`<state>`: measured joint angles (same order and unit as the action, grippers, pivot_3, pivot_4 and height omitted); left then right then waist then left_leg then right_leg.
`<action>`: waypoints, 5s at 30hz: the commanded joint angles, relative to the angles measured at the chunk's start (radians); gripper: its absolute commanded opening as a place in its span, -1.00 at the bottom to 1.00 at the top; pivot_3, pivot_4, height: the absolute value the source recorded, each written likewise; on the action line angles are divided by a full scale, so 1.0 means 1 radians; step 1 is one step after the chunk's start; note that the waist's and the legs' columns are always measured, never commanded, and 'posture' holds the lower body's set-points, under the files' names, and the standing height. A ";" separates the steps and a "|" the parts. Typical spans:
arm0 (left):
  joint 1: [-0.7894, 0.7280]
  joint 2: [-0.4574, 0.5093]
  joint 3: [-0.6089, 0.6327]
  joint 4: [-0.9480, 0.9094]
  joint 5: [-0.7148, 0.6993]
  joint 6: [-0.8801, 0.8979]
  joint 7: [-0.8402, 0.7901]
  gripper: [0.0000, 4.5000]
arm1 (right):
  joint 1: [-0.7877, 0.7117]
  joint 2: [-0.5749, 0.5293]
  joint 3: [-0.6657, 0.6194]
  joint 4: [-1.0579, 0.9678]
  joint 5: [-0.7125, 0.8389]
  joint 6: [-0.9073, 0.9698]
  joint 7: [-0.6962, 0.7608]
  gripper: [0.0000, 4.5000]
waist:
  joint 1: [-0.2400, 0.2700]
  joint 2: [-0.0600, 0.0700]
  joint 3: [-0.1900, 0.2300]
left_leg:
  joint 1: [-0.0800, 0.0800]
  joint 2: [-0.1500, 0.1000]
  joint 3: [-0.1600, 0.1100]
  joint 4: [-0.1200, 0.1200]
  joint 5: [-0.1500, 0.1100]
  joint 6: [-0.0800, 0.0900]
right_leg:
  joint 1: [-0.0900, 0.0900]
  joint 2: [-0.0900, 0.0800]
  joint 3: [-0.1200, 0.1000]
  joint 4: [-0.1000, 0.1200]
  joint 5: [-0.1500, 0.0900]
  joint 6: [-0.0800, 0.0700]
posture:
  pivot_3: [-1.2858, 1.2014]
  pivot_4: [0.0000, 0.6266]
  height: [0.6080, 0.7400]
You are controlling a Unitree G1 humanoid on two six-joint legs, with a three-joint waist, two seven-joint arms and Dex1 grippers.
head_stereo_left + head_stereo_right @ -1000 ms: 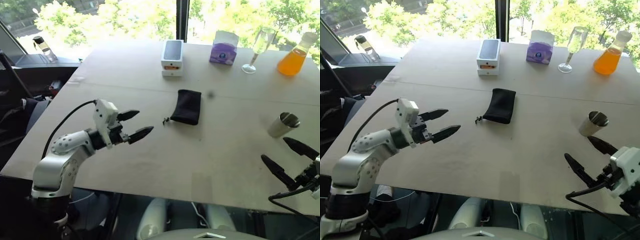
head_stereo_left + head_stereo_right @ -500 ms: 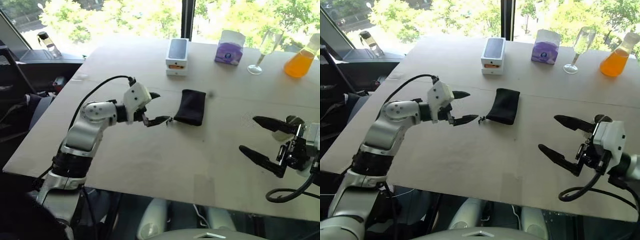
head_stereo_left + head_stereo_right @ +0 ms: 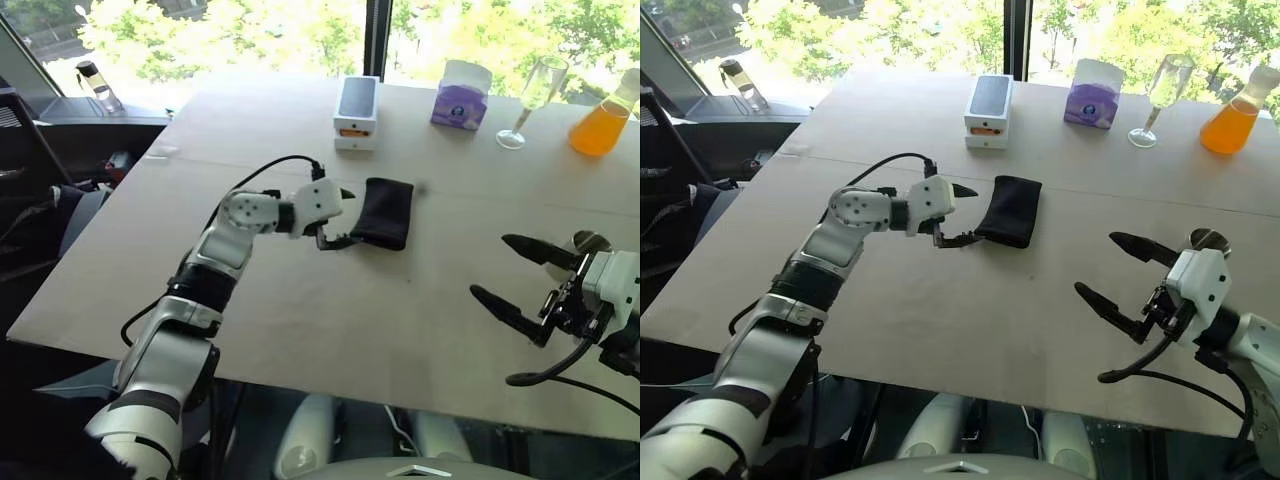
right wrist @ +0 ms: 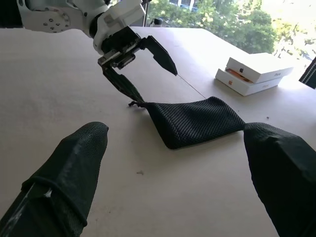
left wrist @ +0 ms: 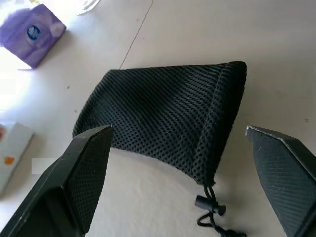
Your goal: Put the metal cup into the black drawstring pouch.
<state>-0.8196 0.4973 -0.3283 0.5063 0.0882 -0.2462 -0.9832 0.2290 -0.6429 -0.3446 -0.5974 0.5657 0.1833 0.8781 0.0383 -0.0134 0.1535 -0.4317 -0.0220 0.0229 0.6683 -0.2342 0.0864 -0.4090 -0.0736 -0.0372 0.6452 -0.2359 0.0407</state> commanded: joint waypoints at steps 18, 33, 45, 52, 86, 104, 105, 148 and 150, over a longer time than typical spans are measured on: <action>-0.098 -0.103 -0.050 0.249 0.253 -0.223 0.263 1.00 | 0.013 0.015 0.002 -0.026 -0.033 -0.037 -0.039 1.00 | 0.001 0.000 0.000 | 0.000 0.000 0.000 0.002 0.000 0.001 | 0.000 0.002 0.000 0.002 0.002 0.003 | 0.03 -0.52 1.00; -0.148 -0.207 0.057 0.306 0.034 0.051 0.025 -0.98 | 0.041 0.034 0.043 -0.045 -0.114 -0.012 -0.125 1.00 | 0.000 0.000 0.000 | 0.000 -0.001 0.001 0.004 0.000 0.001 | 0.000 0.003 0.000 0.006 0.002 0.003 | 0.03 -0.52 1.00; -0.264 -0.228 0.190 0.262 -0.175 0.677 -0.130 -0.98 | -0.095 -0.198 -0.099 -0.092 -0.153 0.389 -0.306 1.00 | -0.010 0.000 0.000 | 0.000 -0.001 0.002 0.013 -0.001 0.003 | -0.001 0.004 -0.002 0.014 0.002 0.004 | 0.03 -0.52 1.00; -0.240 -0.249 0.171 0.202 -0.177 0.735 -0.110 -0.98 | -0.288 -0.340 -0.043 0.057 -0.097 0.724 -0.310 1.00 | -0.008 -0.001 0.001 | -0.001 0.000 0.001 0.013 -0.002 0.002 | -0.001 -0.001 0.001 0.014 0.002 0.003 | 0.03 -0.52 1.00; -0.183 -0.313 0.180 0.018 -0.246 0.924 0.023 -1.00 | -0.570 -0.353 -0.028 0.282 0.040 0.991 -0.136 -0.98 | -0.022 0.001 0.001 | -0.005 -0.001 0.002 0.013 -0.003 0.005 | -0.005 -0.006 0.002 0.013 0.002 0.003 | 0.03 -0.52 1.00; -0.211 -0.342 0.217 -0.145 -0.401 1.247 0.091 -1.00 | -0.370 0.411 -0.065 -0.115 0.492 0.850 -0.770 -0.98 | -0.024 0.003 0.001 | -0.003 -0.003 0.001 0.010 -0.003 0.004 | -0.005 -0.006 0.003 0.015 0.003 0.005 | 0.03 -0.52 1.00; -0.210 -0.339 0.219 -0.159 -0.413 1.260 0.088 -1.00 | -0.365 0.413 -0.048 -0.105 0.471 0.827 -0.773 -0.98 | -0.024 0.003 0.001 | -0.003 -0.003 0.001 0.010 -0.003 0.004 | -0.005 -0.005 0.003 0.015 0.003 0.005 | 0.03 -0.52 1.00; -0.108 -0.201 0.208 -0.482 -0.729 1.557 0.038 -1.00 | -0.505 0.322 0.508 0.231 -0.251 0.106 -0.393 -0.98 | -0.027 0.004 0.003 | 0.000 -0.003 0.004 0.010 0.000 -0.001 | -0.005 0.003 0.008 0.015 0.003 0.005 | 0.03 -0.52 1.00; -0.089 -0.197 0.230 -0.477 -0.738 1.575 0.050 -1.00 | -0.517 0.354 0.481 0.222 -0.208 0.131 -0.407 -0.98 | -0.026 0.004 0.003 | 0.000 -0.002 0.004 0.010 0.001 -0.002 | -0.005 0.003 0.008 0.015 0.003 0.005 | 0.03 -0.52 1.00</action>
<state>-0.9210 0.3110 -0.0867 0.0654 -0.6014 1.2960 -0.9287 -0.2453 -0.3132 0.1745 -0.3326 0.3230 0.3386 0.4849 0.0124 -0.0094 0.1563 -0.4321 -0.0244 0.0265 0.6784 -0.2328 0.0837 -0.4140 -0.0705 -0.0288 0.6605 -0.2334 0.0455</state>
